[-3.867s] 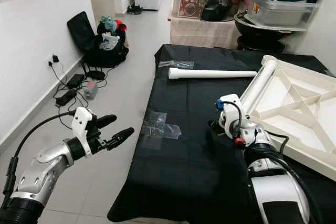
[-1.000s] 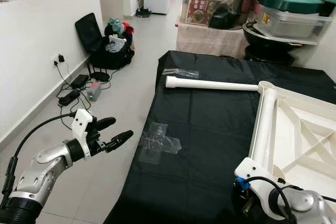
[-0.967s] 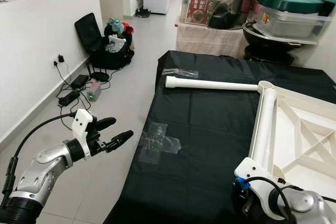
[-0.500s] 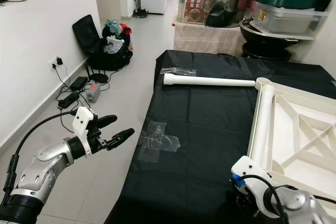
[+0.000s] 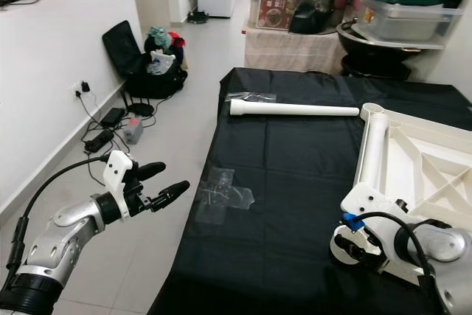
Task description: Building children table
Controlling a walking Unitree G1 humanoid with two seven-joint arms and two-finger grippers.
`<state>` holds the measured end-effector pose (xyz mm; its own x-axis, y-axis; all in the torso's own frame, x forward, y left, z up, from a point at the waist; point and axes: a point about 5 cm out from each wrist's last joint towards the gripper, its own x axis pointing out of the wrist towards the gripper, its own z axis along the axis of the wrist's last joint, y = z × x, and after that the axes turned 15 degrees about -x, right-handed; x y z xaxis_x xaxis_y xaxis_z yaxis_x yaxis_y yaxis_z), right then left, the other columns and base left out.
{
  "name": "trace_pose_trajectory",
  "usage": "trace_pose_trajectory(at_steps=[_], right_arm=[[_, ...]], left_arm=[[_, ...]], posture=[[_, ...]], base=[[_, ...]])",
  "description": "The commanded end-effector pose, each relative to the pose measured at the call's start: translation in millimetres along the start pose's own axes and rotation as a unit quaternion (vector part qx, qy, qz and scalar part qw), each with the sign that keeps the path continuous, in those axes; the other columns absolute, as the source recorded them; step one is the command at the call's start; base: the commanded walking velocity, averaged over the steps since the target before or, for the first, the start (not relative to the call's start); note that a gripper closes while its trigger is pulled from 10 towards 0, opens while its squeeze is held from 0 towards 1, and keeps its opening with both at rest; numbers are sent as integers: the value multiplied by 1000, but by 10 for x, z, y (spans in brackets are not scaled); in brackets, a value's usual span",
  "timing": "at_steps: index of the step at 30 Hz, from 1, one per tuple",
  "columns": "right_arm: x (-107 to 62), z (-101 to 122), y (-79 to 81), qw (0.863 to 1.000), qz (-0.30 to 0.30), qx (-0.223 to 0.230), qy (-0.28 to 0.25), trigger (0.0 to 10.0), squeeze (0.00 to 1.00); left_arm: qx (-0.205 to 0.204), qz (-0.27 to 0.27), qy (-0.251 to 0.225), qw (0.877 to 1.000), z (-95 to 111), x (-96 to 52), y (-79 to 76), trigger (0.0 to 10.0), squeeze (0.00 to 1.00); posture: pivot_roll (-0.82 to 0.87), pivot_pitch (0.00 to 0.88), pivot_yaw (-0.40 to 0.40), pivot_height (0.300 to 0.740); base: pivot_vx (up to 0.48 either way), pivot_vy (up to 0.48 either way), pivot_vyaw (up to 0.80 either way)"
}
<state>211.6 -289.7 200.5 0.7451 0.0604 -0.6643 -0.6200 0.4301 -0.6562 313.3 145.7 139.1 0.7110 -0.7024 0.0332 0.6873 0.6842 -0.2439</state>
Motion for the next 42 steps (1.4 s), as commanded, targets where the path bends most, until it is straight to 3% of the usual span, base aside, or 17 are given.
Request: trace_pose_trajectory(at_steps=[1,2,5,6,7,9,10,13,14,15,16,18,24,29,30,33,42], right_arm=[[-36,35,-14,1000,1,-2,-9,10000,1000],[-53,98,-124,999,-31,3,-26,10000,1000],[-53,98,-124,999,-31,3,-26,10000,1000],[-3,175,-302,991,-116,42,-56,10000,1000],[73,323,-459,962,-229,107,-107,10000,898],[73,323,-459,962,-229,107,-107,10000,898],[151,483,-516,929,-303,155,-146,10000,298],[151,483,-516,929,-303,155,-146,10000,298],[253,643,-465,904,-348,185,-167,10000,0],[253,643,-465,904,-348,185,-167,10000,0],[345,772,-358,887,-360,220,-188,10000,0],[345,772,-358,887,-360,220,-188,10000,0],[505,912,-139,872,-350,282,-196,10000,0],[524,936,-169,857,-372,300,-195,10000,0],[507,950,-218,842,-399,305,-198,10000,0],[480,961,-252,828,-424,307,-201,10000,0],[481,942,-244,819,-437,320,-190,10000,0]], left_arm=[[-1,1,7,1000,-41,-12,10,10000,0],[-1,1,6,1000,-43,-6,10,10000,0],[-1,1,6,1000,-43,-6,10,10000,0],[-2,2,4,1000,-42,-1,9,10000,0],[-2,5,0,1000,-34,4,9,10000,0],[-2,5,0,1000,-34,4,9,10000,0],[-2,10,-5,1000,-12,7,13,10000,0],[-2,10,-5,1000,-12,7,13,10000,0],[1,15,-11,1000,27,5,19,10000,0],[1,15,-11,1000,27,5,19,10000,0],[2,25,-19,999,80,-4,44,10000,0],[2,25,-19,999,80,-4,44,10000,0],[3,54,-40,998,209,-33,126,10000,0],[5,55,-42,998,218,-30,119,10000,0],[7,53,-44,998,229,-28,113,10000,0],[11,51,-45,998,249,-28,108,10000,0],[15,52,-47,997,278,-21,113,10000,0]], posture=[[-62,0,-20,740],[-62,0,-23,740],[-62,0,-23,740],[-58,0,-27,740],[-49,0,-31,740],[-49,0,-31,740],[-35,0,-32,740],[-35,0,-32,740],[-20,0,-36,740],[-20,0,-36,740],[-6,0,-42,740],[-6,0,-42,740],[10,0,-52,740],[14,0,-53,740],[14,0,-51,740],[14,0,-51,740],[14,0,-53,740]], base=[[0,0,0],[0,0,0],[0,0,0],[0,0,0],[0,0,0],[0,0,0],[0,0,0],[0,0,0],[0,0,0],[0,0,0],[0,0,0],[0,0,0],[0,320,-533],[0,480,-800],[0,480,-800],[0,480,-800],[0,480,-800]])
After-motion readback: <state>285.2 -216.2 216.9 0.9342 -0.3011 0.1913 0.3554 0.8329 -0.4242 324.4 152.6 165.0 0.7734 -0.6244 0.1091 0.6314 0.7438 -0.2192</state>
